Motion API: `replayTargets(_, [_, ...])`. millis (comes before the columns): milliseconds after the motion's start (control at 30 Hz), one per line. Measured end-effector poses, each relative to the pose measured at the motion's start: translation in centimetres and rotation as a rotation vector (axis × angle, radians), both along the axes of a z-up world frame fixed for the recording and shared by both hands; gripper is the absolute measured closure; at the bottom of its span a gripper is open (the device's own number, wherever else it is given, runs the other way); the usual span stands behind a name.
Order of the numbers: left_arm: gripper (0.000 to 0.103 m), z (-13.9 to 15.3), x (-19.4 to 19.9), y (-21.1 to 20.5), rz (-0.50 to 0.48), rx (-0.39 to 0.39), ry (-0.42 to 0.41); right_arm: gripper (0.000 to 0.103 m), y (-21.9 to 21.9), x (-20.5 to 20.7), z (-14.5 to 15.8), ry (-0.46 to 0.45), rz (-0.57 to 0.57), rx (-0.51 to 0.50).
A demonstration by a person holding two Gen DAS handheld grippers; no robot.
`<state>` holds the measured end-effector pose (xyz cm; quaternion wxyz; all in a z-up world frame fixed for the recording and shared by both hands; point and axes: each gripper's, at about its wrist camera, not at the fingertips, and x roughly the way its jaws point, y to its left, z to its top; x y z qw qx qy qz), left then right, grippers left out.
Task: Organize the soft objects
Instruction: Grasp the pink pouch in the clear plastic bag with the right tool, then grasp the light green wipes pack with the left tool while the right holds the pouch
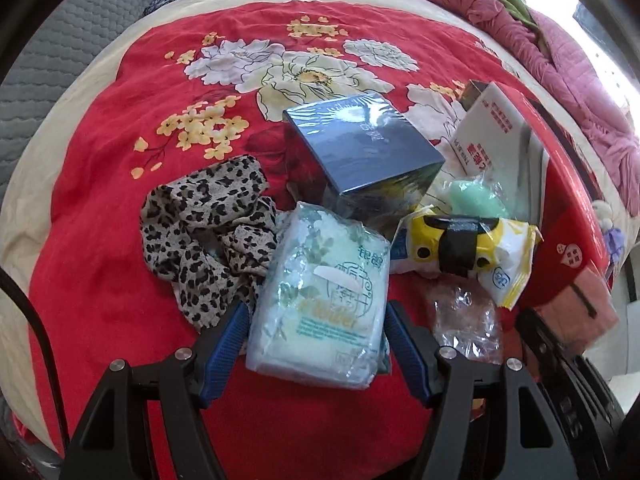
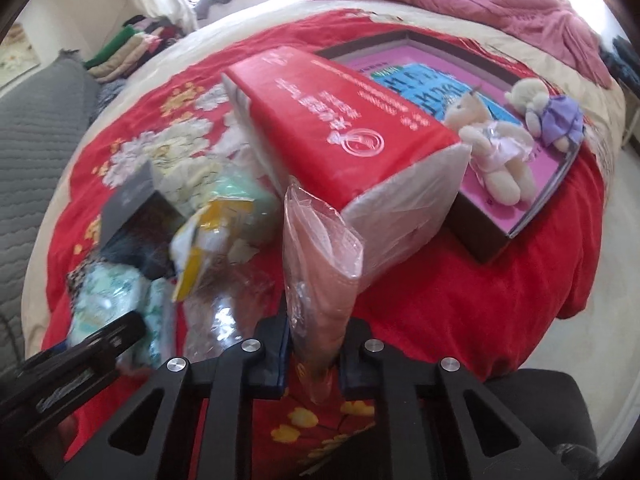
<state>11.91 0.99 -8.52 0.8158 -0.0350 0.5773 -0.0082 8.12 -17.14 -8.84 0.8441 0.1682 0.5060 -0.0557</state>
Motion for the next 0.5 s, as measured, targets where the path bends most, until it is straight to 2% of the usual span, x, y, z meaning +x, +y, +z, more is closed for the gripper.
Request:
replayTargets(67, [0.049, -0.1, 0.0, 0.5, 0.011, -0.051, 0.002, 0.087, -0.1, -0.4, 0.3, -0.003, 0.014, 0.01])
replayTargets(200, [0.058, 0.1, -0.1, 1.7, 0.036, -0.125, -0.015, 0.088, -0.3, -1.2, 1.0, -0.015, 0.047, 0.029])
replayTargets(500, [0.058, 2.6, -1.3, 3.7, 0.07, -0.251, -0.067, 0.088, -0.4, -2.2, 3.8, -0.107, 0.102, 0.021])
